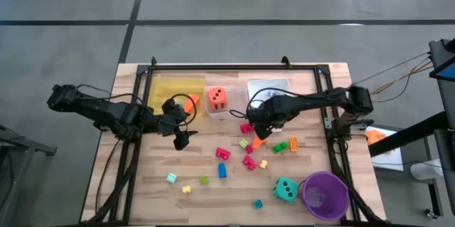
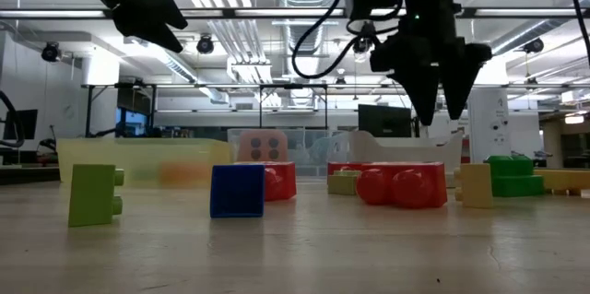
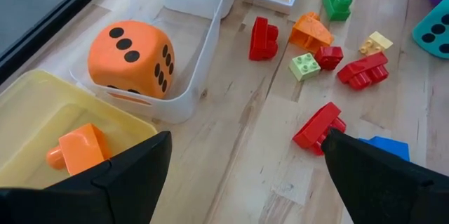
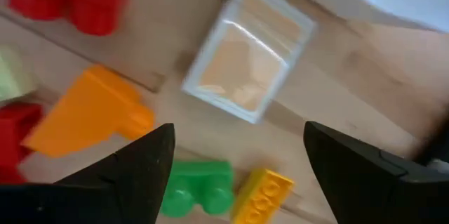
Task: Pick & Place Toys
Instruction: Put the orange deck of cards into the white bin
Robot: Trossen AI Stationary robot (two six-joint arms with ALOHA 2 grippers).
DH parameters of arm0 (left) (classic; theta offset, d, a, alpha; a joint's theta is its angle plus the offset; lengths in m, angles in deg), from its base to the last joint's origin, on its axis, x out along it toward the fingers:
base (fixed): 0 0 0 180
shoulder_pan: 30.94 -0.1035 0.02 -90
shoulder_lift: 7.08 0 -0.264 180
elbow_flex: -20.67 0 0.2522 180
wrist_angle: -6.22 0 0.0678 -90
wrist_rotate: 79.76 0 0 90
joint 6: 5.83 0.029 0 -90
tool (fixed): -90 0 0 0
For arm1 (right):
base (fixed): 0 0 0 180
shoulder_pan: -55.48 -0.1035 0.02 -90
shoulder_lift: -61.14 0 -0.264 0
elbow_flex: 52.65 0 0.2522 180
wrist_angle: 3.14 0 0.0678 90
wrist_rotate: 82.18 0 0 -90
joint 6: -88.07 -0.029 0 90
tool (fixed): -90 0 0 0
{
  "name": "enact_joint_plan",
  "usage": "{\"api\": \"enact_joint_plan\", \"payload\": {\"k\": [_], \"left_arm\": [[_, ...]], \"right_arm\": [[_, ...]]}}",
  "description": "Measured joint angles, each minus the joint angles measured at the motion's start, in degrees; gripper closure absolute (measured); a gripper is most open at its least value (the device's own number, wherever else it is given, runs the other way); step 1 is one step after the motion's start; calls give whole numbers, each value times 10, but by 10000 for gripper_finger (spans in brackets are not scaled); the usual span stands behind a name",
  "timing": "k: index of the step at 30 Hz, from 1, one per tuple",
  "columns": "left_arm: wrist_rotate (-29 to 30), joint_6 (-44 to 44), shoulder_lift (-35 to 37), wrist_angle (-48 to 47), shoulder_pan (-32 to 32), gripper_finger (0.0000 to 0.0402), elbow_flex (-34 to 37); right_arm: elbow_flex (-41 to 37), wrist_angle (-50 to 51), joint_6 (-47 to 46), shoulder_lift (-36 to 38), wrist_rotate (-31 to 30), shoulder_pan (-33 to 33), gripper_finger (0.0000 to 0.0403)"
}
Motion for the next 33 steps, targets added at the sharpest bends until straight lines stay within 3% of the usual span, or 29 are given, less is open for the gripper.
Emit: {"api": "enact_joint_plan", "payload": {"k": [7, 14, 33], "left_arm": [[0, 0, 0, 0, 0, 34, 0], [0, 0, 0, 1, 0, 34, 0], [-2, -5, 0, 1, 0, 34, 0]], "right_arm": [[-77, -67, -42, 51, -15, 8, 90], [-171, -230, -86, 78, -10, 20, 90], [-219, -256, -144, 79, -48, 40, 90]]}}
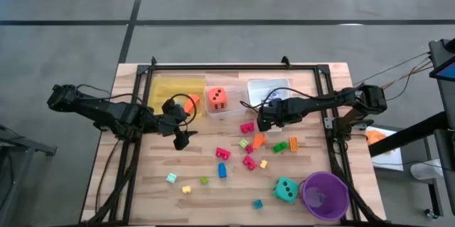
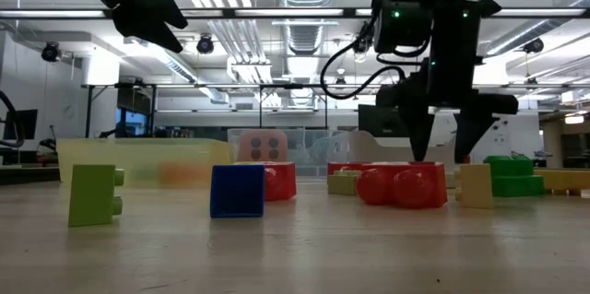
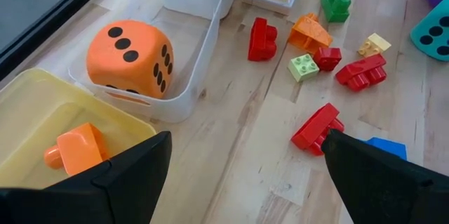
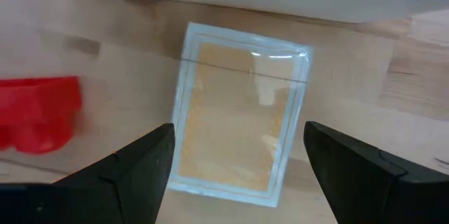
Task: Pick & Place Toys
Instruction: Put the orange deck of cards into the white bin
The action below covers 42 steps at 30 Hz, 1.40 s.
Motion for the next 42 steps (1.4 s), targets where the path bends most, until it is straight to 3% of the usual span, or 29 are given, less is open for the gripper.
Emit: {"api": "enact_joint_plan", "payload": {"k": [20, 42], "left_arm": [[0, -1, 0, 1, 0, 34, 0], [-2, -1, 0, 0, 0, 35, 0]], "right_arm": [[-41, -86, -3, 1, -13, 18, 90], [34, -32, 142, 0, 18, 18, 90]]}}
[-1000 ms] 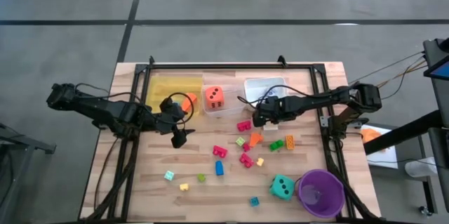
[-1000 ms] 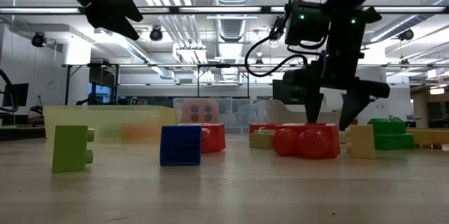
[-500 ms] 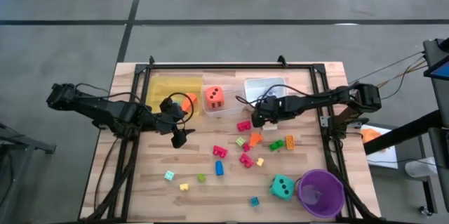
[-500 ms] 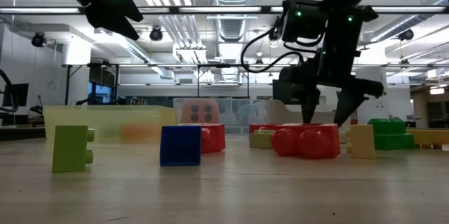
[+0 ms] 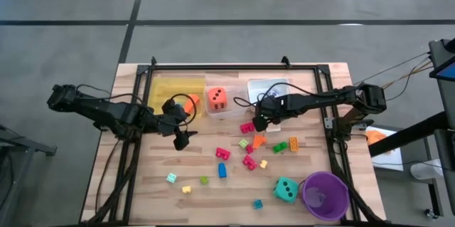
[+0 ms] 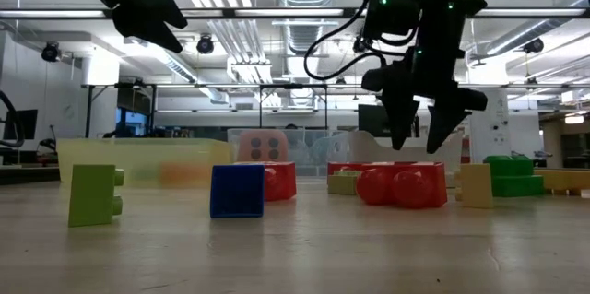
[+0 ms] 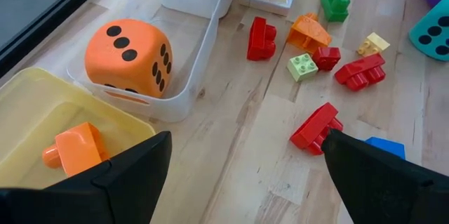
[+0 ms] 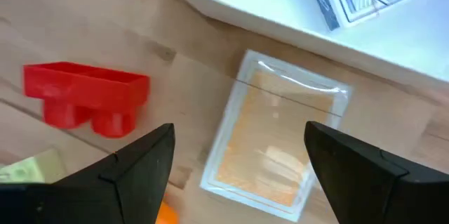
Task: Pick & Place Toys
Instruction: Put the orange deck of cards into the white bin
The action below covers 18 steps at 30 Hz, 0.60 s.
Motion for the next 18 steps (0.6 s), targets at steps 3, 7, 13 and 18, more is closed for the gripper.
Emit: {"api": "enact_joint_plan", "payload": {"k": [3, 7, 13, 18], "left_arm": [[0, 0, 0, 0, 0, 35, 0], [-4, 0, 0, 0, 0, 35, 0], [-4, 0, 0, 0, 0, 35, 0], [-4, 0, 0, 0, 0, 35, 0]], "right_arm": [[0, -2, -23, 0, 19, -3, 90], [0, -4, -29, 0, 48, -4, 90], [-5, -3, -57, 0, 38, -2, 90], [1, -6, 4, 0, 36, -2, 90]]}}
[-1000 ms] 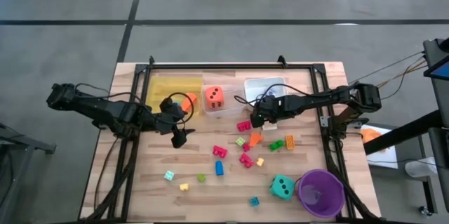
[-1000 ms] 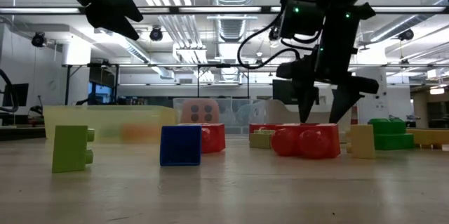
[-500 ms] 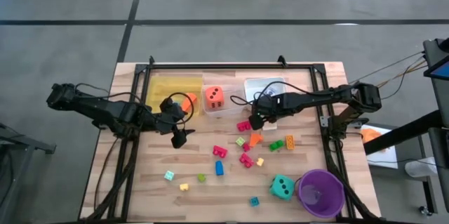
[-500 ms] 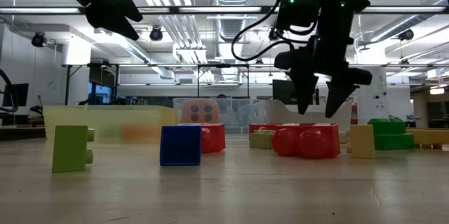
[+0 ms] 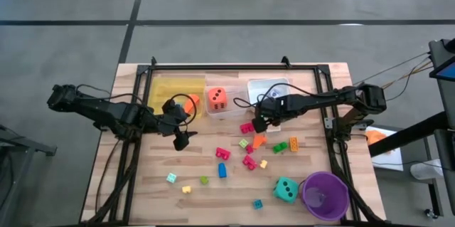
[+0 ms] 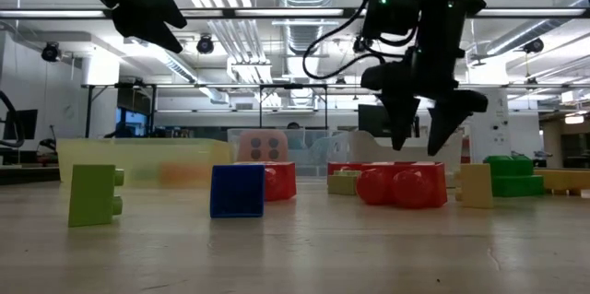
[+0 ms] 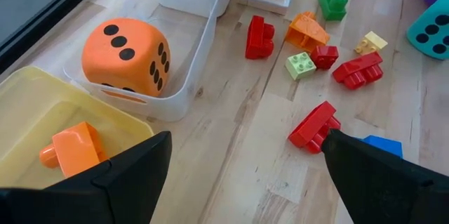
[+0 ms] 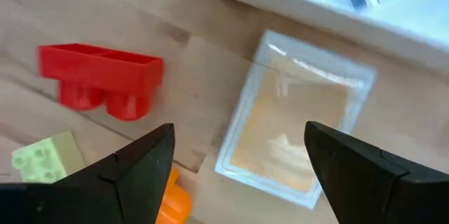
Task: Pick & Place Toys
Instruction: Put the orange deck of cards into the white bin
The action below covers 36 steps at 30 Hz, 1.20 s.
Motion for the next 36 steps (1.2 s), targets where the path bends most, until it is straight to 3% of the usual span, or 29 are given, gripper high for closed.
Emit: {"api": "enact_joint_plan", "payload": {"k": [3, 18, 26, 32, 36], "left_arm": [[0, 0, 0, 0, 0, 35, 0], [0, 0, 0, 0, 0, 35, 0], [0, 0, 0, 0, 0, 34, 0], [0, 0, 0, 0, 0, 34, 0], [-1, 0, 0, 0, 0, 34, 0]], "right_arm": [[6, -2, 11, 0, -6, -4, 90], [-5, 5, -100, 0, -37, -7, 90], [-14, 7, -104, 0, -39, -8, 88], [-17, 25, -156, 0, -31, -6, 40], [-18, 35, -126, 0, -31, -8, 14]]}}
